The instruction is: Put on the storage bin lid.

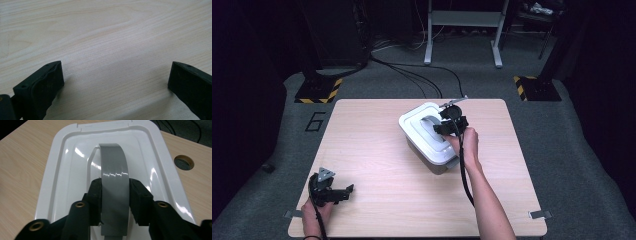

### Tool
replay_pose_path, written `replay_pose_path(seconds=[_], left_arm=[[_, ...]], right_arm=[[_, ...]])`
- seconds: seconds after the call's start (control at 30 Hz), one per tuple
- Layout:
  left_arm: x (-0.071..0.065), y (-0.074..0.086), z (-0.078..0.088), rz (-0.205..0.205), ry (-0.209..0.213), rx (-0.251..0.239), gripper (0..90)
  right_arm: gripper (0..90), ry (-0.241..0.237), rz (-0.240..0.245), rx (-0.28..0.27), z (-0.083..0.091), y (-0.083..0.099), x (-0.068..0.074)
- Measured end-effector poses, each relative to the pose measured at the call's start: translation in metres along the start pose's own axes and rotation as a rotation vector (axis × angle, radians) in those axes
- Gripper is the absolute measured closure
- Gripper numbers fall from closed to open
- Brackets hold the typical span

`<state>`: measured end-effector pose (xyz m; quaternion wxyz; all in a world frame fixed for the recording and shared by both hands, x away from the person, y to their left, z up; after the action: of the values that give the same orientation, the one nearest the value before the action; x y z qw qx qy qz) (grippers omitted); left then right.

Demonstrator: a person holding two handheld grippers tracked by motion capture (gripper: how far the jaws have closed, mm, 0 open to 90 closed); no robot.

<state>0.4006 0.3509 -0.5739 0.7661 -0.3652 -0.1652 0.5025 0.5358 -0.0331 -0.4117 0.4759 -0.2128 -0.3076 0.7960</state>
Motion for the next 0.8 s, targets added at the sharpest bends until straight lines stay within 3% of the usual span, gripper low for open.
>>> replay_pose_path(seconds=[0.4, 0.53, 0.8], left_arm=[[0.000, 0.000, 0.000, 0.002, 0.000, 0.000, 0.2], [0.000, 0.000, 0.000, 0.001, 0.000, 0.000, 0.3], [0.000, 0.000, 0.000, 0.000, 0.000, 0.001, 0.2]], right_arm=[[21.3, 0.017, -0.030, -0.067, 0.032, 0.004, -0.019], [15.0, 0.021, -0.040, -0.088, 0.045, 0.012, -0.027], [11.3, 0.039, -0.035, -0.091, 0.059, 0.037, -0.039]])
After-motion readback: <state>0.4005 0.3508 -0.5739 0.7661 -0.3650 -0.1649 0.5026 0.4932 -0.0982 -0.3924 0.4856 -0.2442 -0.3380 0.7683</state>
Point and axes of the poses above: each handheld gripper's, and its own axes: z roughly backward along the jaws, y roughly out of its underside, x roughly to its left, the point moved 6 cm from there along -z, roughly forward along the jaws, and after that the axes turned 9 degrees about y, right-handed, at the moved point
